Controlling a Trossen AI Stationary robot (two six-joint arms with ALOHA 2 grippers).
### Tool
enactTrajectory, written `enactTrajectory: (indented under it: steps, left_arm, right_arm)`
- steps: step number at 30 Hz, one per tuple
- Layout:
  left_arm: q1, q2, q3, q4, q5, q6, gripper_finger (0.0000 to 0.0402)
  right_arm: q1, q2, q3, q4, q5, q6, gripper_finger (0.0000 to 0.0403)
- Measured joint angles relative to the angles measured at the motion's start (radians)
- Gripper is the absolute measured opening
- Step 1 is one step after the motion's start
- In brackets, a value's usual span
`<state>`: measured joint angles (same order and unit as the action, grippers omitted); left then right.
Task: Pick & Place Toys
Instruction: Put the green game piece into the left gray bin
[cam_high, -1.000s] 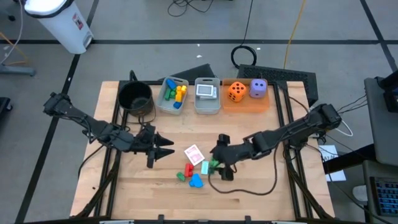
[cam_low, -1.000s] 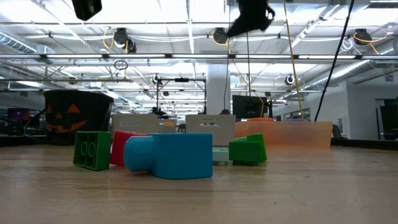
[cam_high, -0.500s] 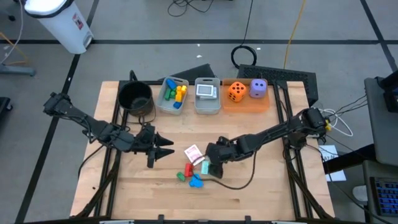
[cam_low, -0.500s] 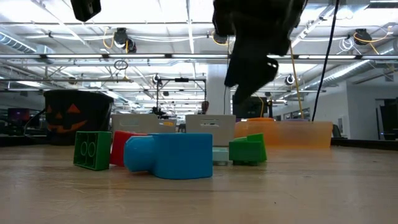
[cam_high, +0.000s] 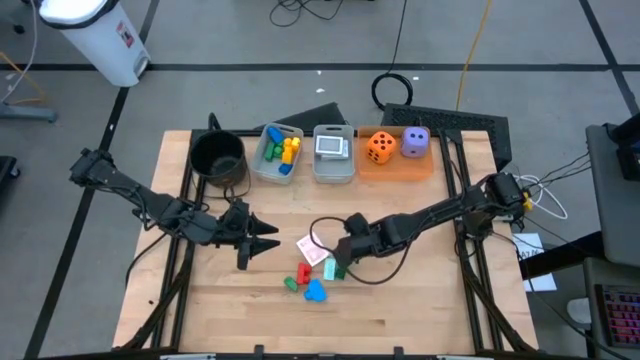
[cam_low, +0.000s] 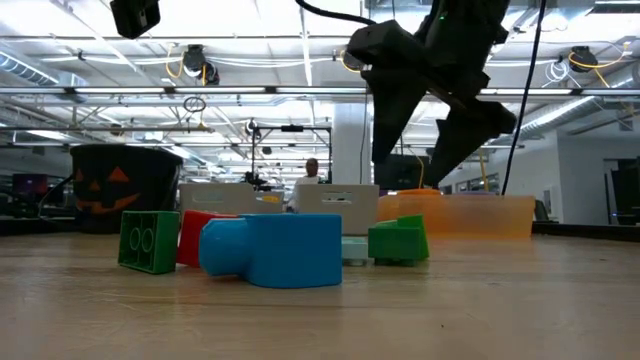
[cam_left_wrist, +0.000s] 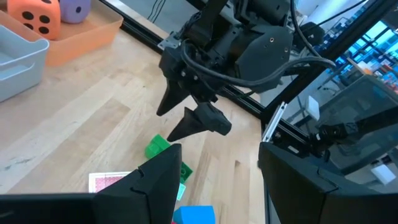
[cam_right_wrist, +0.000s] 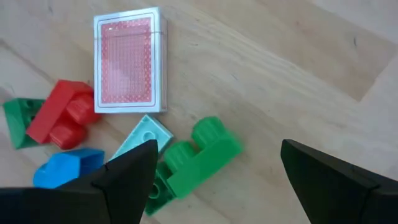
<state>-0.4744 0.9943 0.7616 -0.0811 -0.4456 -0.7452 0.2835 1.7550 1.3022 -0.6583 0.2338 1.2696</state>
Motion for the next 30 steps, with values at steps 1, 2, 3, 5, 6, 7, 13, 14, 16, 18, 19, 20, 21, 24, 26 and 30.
enactTrajectory:
  steps: [1, 2, 3, 5, 6, 7, 13, 14, 16, 18, 19, 20, 21, 24, 26, 30]
  left_arm:
    - [0.0, 0.0, 0.0, 0.0, -0.001, 0.0, 0.0223]
    - [0.0, 0.0, 0.0, 0.0, -0.001, 0.003, 0.0223]
    - [0.0, 0.0, 0.0, 0.0, -0.001, 0.008, 0.0223]
    - [0.0, 0.0, 0.0, 0.0, -0.001, 0.014, 0.0223]
    - [0.0, 0.0, 0.0, 0.0, -0.001, 0.015, 0.0223]
    - [0.0, 0.0, 0.0, 0.0, -0.001, 0.015, 0.0223]
    - [0.001, 0.0, 0.0, -0.001, -0.002, 0.017, 0.0223]
    - [0.001, 0.0, 0.0, -0.002, -0.002, 0.017, 0.0223]
    - [0.001, 0.0, 0.0, -0.002, -0.002, 0.017, 0.0223]
    - [0.001, 0.0, 0.0, -0.003, -0.002, 0.017, 0.0223]
    - [0.001, 0.0, 0.0, -0.003, -0.002, 0.017, 0.0223]
    - [0.001, 0.0, 0.0, -0.003, -0.002, 0.014, 0.0223]
    - [0.001, 0.0, 0.0, -0.003, -0.002, 0.011, 0.0223]
    - [0.001, 0.0, 0.0, -0.003, -0.002, 0.01, 0.0223]
    - [0.001, 0.0, 0.0, -0.003, -0.002, 0.01, 0.0223]
    - [0.001, 0.0, 0.0, -0.003, -0.002, 0.01, 0.0223]
  right_arm:
    - [0.002, 0.0, 0.0, -0.007, -0.001, 0.018, 0.0329]
    - [0.005, 0.0, -0.001, -0.014, -0.001, 0.035, 0.0329]
    - [0.007, 0.0, -0.006, -0.01, -0.002, 0.054, 0.0329]
    - [0.015, 0.005, -0.026, 0.025, -0.006, 0.103, 0.0329]
    - [0.016, 0.013, -0.037, 0.049, -0.024, 0.12, 0.0329]
    - [0.016, 0.022, -0.048, 0.068, -0.03, 0.133, 0.0329]
    - [0.015, 0.044, -0.063, 0.09, -0.03, 0.159, 0.0329]
    - [0.015, 0.05, -0.064, 0.087, -0.035, 0.158, 0.0329]
    - [0.015, 0.067, -0.065, 0.095, -0.048, 0.158, 0.0329]
    - [0.013, 0.077, -0.065, 0.104, -0.054, 0.158, 0.0327]
    - [0.012, 0.078, -0.065, 0.103, -0.055, 0.158, 0.0325]
    - [0.012, 0.078, -0.065, 0.105, -0.054, 0.157, 0.0321]
    - [0.012, 0.076, -0.065, 0.106, -0.053, 0.158, 0.0317]
    - [0.009, 0.077, -0.065, 0.101, -0.049, 0.158, 0.0296]
    - [0.006, 0.077, -0.065, 0.093, -0.052, 0.154, 0.0278]
    - [0.006, 0.077, -0.066, 0.087, -0.053, 0.15, 0.0232]
